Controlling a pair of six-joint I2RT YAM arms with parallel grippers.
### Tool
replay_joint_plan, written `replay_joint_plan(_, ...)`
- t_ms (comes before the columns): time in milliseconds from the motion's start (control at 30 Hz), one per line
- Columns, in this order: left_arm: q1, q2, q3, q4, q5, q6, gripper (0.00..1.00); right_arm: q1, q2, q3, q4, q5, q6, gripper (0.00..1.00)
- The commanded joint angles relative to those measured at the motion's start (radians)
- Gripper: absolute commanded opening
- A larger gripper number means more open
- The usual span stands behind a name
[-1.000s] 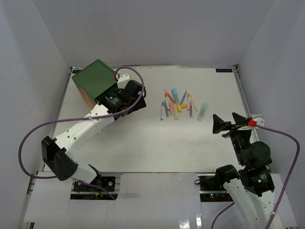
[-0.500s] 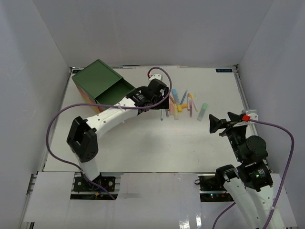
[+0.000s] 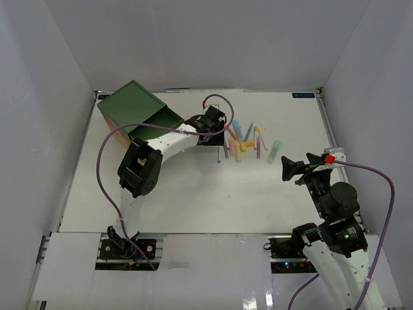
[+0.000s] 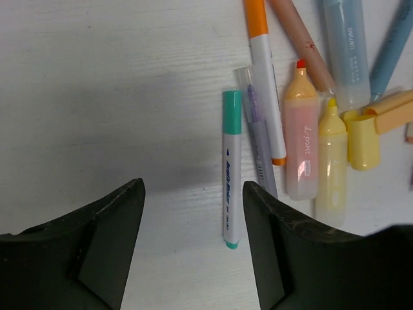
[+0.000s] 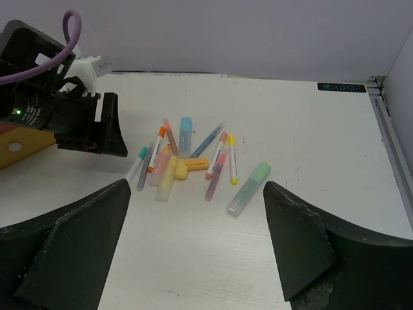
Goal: Sort the stationery into containers
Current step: Pick up the pen from the center of the board.
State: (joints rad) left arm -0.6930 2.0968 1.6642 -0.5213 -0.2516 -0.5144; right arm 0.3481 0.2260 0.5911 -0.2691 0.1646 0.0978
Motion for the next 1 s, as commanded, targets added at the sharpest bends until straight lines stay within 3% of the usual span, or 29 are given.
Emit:
replay_joint_plan(0,0.004,0.0,0.039,0.027,0.041,0.008,0.72,0.006,-0.007,0.001,0.027,0.026,-0.006,0.9)
replay_joint_plan(433,-0.013,-0.009,0.014,0.06,0.058,-0.087,0.66,0.006,-0.004,-0.013,0.037,0.021,-0.006,0.9)
replay_joint_plan(800,-0.059,0.038,0.072,0.056,-0.048,-0.161,0.44,0.008,-0.016,-0.02,0.036,0.019,-0.001,0.9)
replay_joint_plan(967,-0.065,0.072,0.098,0.058,-0.052,-0.162,0.41,0.008,-0.019,-0.024,0.037,0.019,-0.001,0.9)
